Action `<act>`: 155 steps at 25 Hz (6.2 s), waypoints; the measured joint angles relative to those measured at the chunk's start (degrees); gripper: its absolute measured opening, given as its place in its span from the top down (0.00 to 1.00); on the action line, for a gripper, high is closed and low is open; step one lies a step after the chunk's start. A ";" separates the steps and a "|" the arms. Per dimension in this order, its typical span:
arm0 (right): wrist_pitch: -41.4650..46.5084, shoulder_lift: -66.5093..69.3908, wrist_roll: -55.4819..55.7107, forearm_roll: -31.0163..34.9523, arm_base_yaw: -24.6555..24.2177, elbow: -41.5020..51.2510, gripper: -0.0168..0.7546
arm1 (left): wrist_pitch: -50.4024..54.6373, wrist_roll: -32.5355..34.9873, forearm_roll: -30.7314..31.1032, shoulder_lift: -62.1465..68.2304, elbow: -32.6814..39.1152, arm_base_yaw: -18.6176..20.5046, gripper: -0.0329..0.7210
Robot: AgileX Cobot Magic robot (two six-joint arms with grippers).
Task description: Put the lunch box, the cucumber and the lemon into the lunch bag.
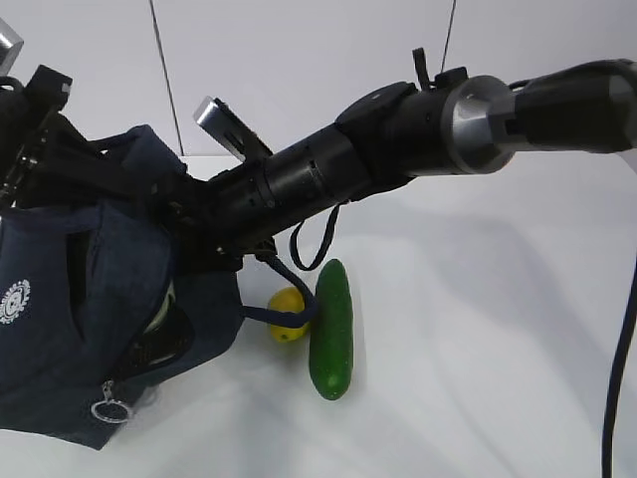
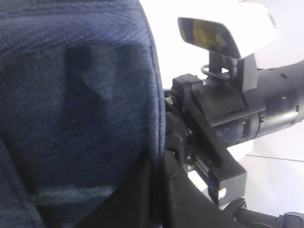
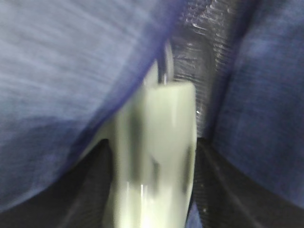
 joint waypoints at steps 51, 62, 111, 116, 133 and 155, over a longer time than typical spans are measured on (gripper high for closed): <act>4.43 -5.23 -2.27 -4.19 -2.73 -0.69 0.46 | -0.84 2.47 8.58 -2.22 -0.28 2.74 0.95; -1.90 -11.82 16.99 -30.26 -2.73 -0.69 0.46 | -0.97 4.02 10.03 -3.12 -0.28 4.29 0.95; -29.55 -25.99 44.64 -52.54 -2.61 28.07 0.46 | -3.87 9.16 8.41 -6.71 1.96 6.15 0.95; -31.24 -25.99 44.64 -53.52 -2.61 28.07 0.42 | -3.77 9.16 8.41 -6.71 1.96 6.15 0.95; -33.99 -17.09 44.64 -49.63 -2.61 27.31 0.29 | -3.77 9.16 8.28 -6.71 1.96 6.15 0.95; -33.99 -12.69 44.64 -50.45 -6.79 24.23 0.29 | -3.31 9.19 7.54 -6.71 1.96 6.15 0.95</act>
